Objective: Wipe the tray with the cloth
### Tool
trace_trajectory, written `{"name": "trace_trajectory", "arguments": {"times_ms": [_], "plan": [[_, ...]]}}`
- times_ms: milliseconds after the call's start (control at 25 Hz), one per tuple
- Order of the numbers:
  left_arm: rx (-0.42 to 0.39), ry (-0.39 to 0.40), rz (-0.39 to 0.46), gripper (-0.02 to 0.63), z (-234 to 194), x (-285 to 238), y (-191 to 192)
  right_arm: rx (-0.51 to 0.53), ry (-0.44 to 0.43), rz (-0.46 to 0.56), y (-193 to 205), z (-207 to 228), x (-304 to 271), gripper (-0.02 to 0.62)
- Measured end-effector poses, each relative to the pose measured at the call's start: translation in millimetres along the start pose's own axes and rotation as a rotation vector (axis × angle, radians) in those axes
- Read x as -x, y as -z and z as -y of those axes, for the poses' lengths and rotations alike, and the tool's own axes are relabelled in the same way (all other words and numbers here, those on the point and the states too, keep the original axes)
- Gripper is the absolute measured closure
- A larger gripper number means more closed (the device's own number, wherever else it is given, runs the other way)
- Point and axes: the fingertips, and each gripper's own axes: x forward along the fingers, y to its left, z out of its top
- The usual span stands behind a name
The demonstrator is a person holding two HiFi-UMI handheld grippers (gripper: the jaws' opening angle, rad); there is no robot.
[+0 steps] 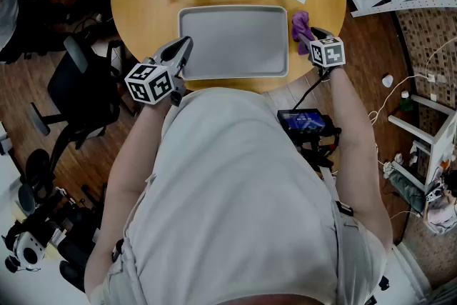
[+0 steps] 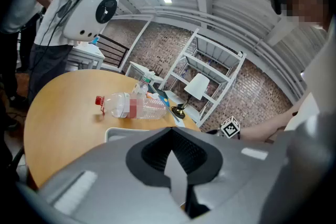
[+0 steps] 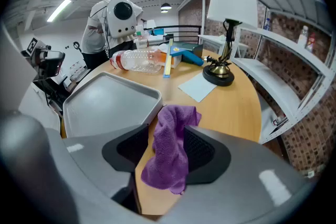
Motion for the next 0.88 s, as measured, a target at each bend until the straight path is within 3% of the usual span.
{"name": "trace_trajectory", "arguments": {"times_ms": [160,240,400,560,720,880], "plan": [[0.011,-0.019,0.011,0.606,-9.4,6.4,-1.1,0.037,0.034,-0.084,19.6,10.4,-18.1,0.389],[0.02,-0.027,0.015,0.606,-14.0,10.1,0.4,0.068,0.066,-0.096,23.2,16.1,-21.0,0.512],[0.032,-0.03,0.02,0.606,-18.0,12.3,3.6,0.141,0.072,-0.031,5.7,11.3,-8.1,0.528],[0.03,-0.009,0.02,0.606,-14.1,7.0,3.7,0.275,0.093,0.083,-41.6,-3.3,22.4,0.528],[0.03,0.014,0.021,0.606,-11.4,2.1,2.6,0.519,0.077,0.194,-94.3,-41.8,46.0,0.528],[0.032,0.009,0.032,0.606,-12.3,3.7,-3.0,0.88,-0.069,0.223,-108.0,-104.3,55.4,0.526]]}}
